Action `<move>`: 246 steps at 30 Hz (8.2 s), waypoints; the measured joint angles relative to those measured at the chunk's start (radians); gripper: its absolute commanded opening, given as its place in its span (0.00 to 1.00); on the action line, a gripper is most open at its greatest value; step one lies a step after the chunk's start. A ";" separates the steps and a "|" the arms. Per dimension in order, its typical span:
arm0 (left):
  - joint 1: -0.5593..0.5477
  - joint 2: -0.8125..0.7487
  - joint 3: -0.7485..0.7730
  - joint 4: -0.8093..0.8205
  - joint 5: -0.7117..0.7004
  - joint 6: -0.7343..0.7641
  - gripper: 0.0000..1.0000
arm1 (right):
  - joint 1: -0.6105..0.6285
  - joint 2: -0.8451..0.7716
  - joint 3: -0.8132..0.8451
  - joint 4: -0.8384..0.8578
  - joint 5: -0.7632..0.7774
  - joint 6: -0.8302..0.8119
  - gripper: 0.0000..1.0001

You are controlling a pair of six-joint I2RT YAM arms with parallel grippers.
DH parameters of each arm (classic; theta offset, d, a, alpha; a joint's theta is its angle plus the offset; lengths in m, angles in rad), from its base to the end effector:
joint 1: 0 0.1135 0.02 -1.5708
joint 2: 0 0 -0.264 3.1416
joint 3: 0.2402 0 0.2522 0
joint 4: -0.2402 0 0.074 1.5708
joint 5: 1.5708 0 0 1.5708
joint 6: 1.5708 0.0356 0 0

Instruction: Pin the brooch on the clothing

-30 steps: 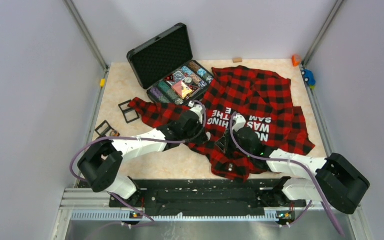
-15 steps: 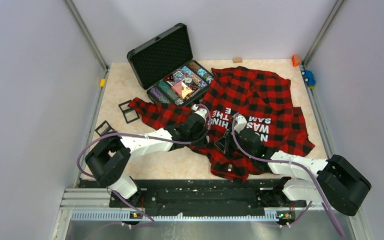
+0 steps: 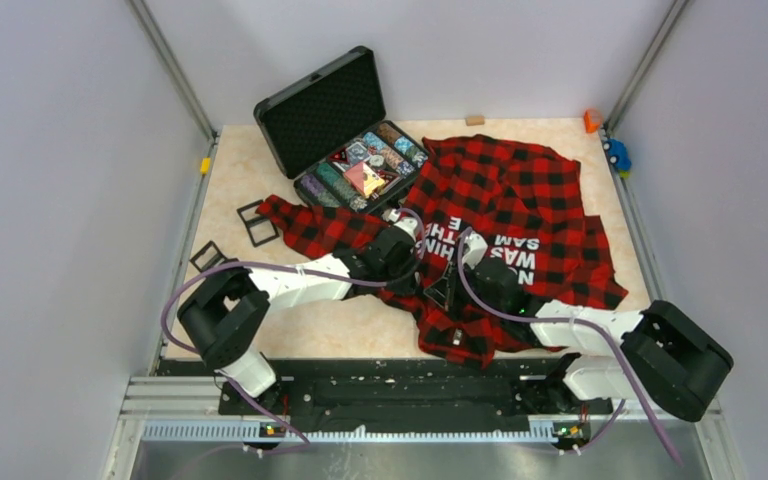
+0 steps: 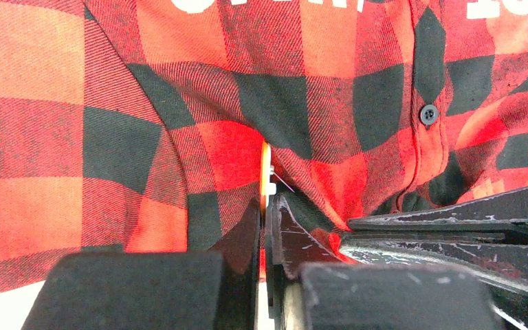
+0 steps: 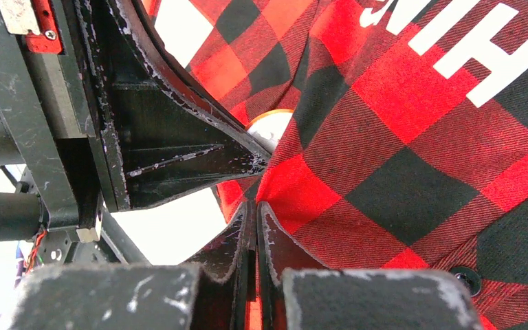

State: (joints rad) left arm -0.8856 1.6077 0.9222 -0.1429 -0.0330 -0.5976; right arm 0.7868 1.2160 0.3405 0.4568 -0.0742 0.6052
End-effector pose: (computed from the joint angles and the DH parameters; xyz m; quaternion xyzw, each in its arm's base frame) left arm 0.2106 -0.2559 0.1879 0.1278 0.9230 -0.2336 0.2778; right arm 0.1615 0.1657 0.1669 -0.0961 0.8328 0.3729 0.3978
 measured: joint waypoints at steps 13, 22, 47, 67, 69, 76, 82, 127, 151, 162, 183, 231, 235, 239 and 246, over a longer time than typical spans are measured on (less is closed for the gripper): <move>-0.003 0.025 0.017 0.000 0.014 0.001 0.00 | 0.000 0.033 0.000 0.031 -0.029 -0.002 0.00; -0.006 0.027 0.020 0.003 0.018 0.000 0.00 | 0.000 0.134 0.001 0.044 -0.031 0.000 0.00; 0.011 -0.068 -0.094 0.129 0.082 -0.028 0.00 | 0.000 0.186 0.001 0.085 0.001 0.007 0.00; 0.060 -0.154 -0.126 0.135 0.121 0.023 0.00 | 0.000 -0.038 0.000 -0.074 0.028 -0.019 0.50; 0.074 -0.167 -0.133 0.136 0.142 0.041 0.00 | 0.000 -0.122 -0.001 -0.117 0.048 -0.031 0.54; 0.106 -0.188 -0.157 0.141 0.257 0.118 0.00 | -0.006 -0.307 -0.068 -0.160 0.068 -0.070 0.63; 0.135 -0.190 -0.175 0.159 0.401 0.191 0.00 | -0.042 -0.338 -0.140 -0.115 -0.011 -0.102 0.65; 0.178 -0.126 -0.199 0.257 0.746 0.323 0.00 | -0.105 0.016 -0.095 0.172 -0.262 -0.107 0.52; 0.181 -0.126 -0.206 0.172 0.851 0.525 0.00 | -0.116 0.117 -0.020 0.134 -0.526 -0.134 0.30; 0.183 -0.126 -0.206 0.142 0.848 0.546 0.00 | -0.116 0.182 0.017 0.129 -0.567 -0.130 0.24; 0.184 -0.126 -0.206 0.188 0.763 0.537 0.00 | -0.156 0.195 0.069 0.032 -0.505 -0.038 0.41; 0.668 -0.734 -0.268 -0.275 0.031 0.068 0.81 | -0.193 -0.663 0.076 -0.642 0.156 -0.169 0.76; 0.845 -0.706 -0.198 -0.333 0.076 0.072 0.81 | -0.193 -0.637 0.076 -0.618 0.151 -0.179 0.77; 1.069 -0.648 -0.165 -0.327 0.112 0.093 0.79 | -0.193 -0.624 0.072 -0.583 0.107 -0.185 0.77; 1.195 -0.452 -0.155 -0.295 0.039 0.177 0.75 | -0.193 -0.619 0.072 -0.523 0.041 -0.195 0.77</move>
State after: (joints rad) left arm 0.3096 1.1557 0.7670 -0.4377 0.0063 -0.4202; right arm 0.5934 0.5968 0.4129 -0.0666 -0.0330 0.4103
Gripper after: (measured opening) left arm 0.760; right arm 0.770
